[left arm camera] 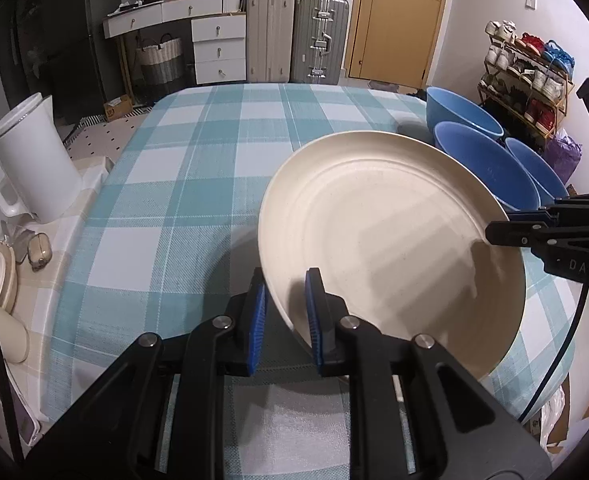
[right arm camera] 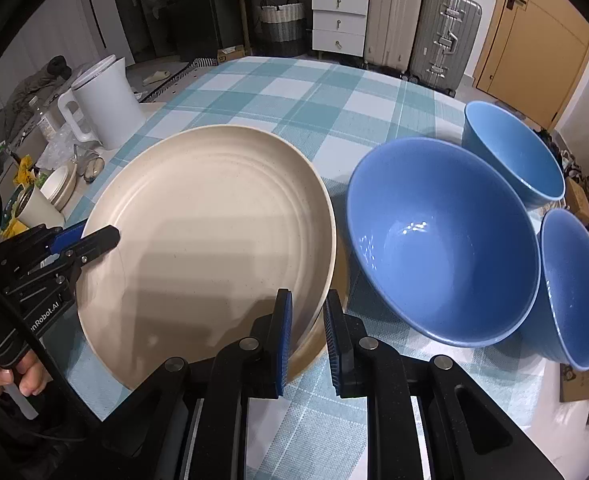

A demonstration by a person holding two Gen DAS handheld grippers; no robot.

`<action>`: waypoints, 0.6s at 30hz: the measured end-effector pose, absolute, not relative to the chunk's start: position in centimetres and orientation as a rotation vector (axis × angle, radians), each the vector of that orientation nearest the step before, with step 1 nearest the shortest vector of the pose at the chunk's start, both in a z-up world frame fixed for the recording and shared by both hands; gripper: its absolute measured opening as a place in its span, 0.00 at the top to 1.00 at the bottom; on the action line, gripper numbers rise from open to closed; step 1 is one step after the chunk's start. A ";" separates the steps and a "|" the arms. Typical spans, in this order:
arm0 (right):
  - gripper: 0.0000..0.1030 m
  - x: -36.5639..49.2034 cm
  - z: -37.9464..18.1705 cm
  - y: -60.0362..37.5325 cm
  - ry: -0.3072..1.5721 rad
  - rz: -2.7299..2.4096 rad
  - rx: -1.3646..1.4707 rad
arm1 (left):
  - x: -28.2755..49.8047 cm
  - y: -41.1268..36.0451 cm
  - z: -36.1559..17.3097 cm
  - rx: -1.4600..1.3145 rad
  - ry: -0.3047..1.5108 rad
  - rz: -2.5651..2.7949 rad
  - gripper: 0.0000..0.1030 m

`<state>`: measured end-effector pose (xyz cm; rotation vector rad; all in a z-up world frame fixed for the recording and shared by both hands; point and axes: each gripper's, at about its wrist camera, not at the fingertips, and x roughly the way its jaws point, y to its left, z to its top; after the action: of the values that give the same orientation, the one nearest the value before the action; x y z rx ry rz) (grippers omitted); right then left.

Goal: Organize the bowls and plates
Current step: 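Lower the held cream plate onto the plate stack with the left gripper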

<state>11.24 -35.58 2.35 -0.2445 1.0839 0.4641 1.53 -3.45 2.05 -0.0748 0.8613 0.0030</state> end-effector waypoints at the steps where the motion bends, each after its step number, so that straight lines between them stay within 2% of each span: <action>1: 0.84 11.2 2.2 -35.6 1.084 0.464 -0.243 | 1.6 -3.4 1.8 -0.075 0.865 0.002 0.86; 18: 0.84 11.2 0.2 -35.4 1.095 0.425 -0.282 | 3.7 -4.7 -0.9 0.000 0.885 0.028 0.84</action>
<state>11.16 -35.37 0.21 -0.2818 1.0946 0.4247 3.68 -4.66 -0.95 -0.0001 0.8849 0.0279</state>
